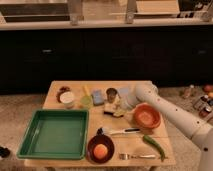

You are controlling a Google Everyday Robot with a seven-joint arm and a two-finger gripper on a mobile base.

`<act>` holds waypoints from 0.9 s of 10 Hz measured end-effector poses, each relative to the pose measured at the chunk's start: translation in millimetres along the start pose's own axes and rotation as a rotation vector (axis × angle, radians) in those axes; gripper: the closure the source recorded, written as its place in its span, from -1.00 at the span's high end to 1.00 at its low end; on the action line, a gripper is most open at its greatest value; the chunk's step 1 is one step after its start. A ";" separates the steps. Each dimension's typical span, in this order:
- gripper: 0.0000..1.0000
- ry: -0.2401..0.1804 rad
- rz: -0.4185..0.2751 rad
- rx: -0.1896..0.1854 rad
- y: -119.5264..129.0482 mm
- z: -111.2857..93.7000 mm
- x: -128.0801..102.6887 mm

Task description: Wipe table surface with eraser

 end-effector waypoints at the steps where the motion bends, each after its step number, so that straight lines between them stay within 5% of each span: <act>1: -1.00 0.002 -0.011 -0.025 3.3 8.8 -5.9; 4: -1.00 0.016 -0.035 -0.088 24.3 19.9 -11.5; 9: -1.00 0.053 -0.027 -0.092 42.9 -6.0 2.0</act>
